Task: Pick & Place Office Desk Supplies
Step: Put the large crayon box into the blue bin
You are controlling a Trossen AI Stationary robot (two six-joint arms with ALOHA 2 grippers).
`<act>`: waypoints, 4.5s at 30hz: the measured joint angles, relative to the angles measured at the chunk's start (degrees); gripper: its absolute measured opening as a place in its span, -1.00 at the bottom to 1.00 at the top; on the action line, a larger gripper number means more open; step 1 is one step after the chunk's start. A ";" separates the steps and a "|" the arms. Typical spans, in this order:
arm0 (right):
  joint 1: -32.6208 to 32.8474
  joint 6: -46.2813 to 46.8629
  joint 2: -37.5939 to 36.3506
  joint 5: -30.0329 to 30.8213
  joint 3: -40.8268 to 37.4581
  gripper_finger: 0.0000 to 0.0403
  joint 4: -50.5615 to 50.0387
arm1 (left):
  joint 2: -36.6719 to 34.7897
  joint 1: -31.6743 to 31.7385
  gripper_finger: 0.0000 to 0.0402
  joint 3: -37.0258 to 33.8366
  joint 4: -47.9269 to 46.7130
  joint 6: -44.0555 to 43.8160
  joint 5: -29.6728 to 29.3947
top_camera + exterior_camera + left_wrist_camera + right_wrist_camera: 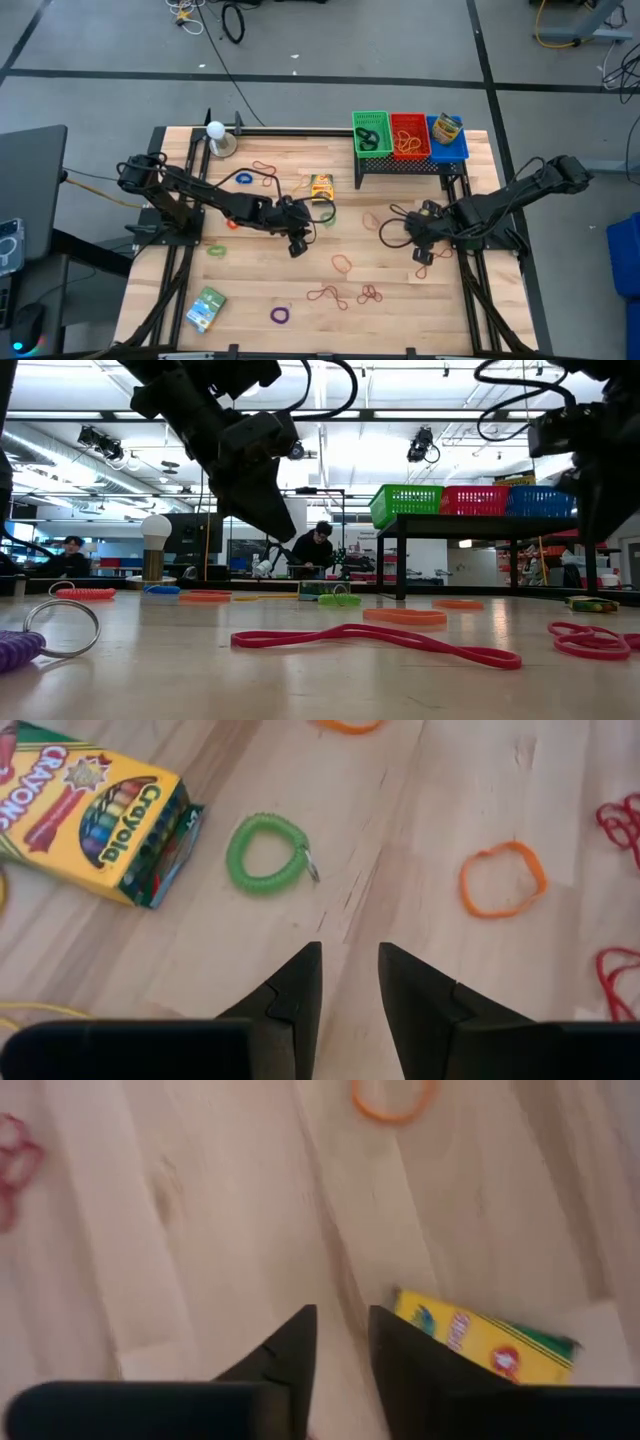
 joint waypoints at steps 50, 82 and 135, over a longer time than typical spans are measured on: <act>0.01 -1.46 4.59 3.16 0.00 -0.55 13.31 | 17.23 12.09 -0.29 13.60 -2.59 32.62 -6.59; 0.03 8.81 4.57 7.17 0.02 -0.55 21.86 | 9.89 11.19 -0.99 13.46 -6.00 6.61 -2.80; 5.49 14.07 -7.63 18.45 0.07 -0.55 25.68 | 10.50 -3.15 -0.99 13.53 20.46 -67.61 -23.39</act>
